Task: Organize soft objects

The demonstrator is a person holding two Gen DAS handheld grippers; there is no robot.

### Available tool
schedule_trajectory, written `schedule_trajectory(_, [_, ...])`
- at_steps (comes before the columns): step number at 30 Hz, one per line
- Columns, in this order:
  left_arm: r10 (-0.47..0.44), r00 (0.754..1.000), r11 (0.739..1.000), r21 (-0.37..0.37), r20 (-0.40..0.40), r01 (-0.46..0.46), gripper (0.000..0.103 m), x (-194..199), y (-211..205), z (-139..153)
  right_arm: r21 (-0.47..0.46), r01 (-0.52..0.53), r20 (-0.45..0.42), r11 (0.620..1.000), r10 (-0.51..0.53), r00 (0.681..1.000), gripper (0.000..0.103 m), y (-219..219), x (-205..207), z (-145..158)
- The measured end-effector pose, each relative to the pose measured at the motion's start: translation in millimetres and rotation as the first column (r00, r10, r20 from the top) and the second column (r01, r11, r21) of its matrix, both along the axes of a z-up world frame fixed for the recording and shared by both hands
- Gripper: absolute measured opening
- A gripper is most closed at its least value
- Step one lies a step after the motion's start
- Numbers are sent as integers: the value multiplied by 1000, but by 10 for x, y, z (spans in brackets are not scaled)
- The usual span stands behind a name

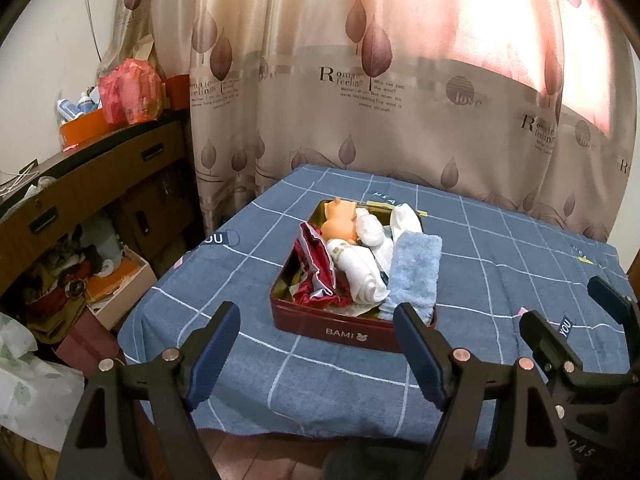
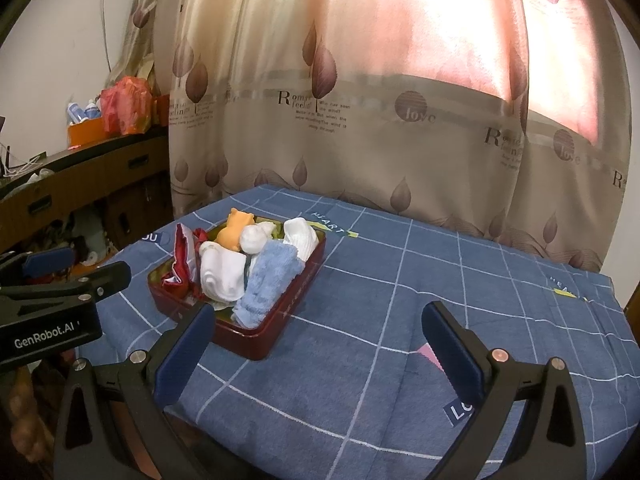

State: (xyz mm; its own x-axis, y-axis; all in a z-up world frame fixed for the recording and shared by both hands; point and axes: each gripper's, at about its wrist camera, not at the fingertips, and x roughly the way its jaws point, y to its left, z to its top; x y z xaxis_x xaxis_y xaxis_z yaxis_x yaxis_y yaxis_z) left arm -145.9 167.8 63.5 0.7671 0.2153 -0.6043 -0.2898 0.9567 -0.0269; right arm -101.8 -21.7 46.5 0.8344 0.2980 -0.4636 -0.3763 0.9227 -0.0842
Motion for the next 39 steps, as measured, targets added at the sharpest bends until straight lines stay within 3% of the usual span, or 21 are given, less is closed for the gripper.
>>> schedule_trajectory(17, [1,1000,1000,12,-11,-1,81,9,-1,-58,-6,-10,-17,1000,10,1000,103,1,21,-52])
schedule_trajectory(25, [1,998,1000,-12,57,0,83,-65,52,-32,-9,-19,-26,1000,19,999,103,-3,21,-99])
schedule_trajectory(30, [-6,1000,1000,3,28,6,83,-21,16,-60,-10,-14,-28,1000,14,1000,103,-21,31,-109])
schedule_trajectory(36, [-4,1000,1000,7,11,4,83,1,4,-70,-8,25,-46,1000,-25,999,103,-223,191,-144])
schedule_trajectory(39, [3,1000,1000,25,-8,-3,83,23,1,-89,-12,105,-68,994,-105,992,103,-568,462,-190])
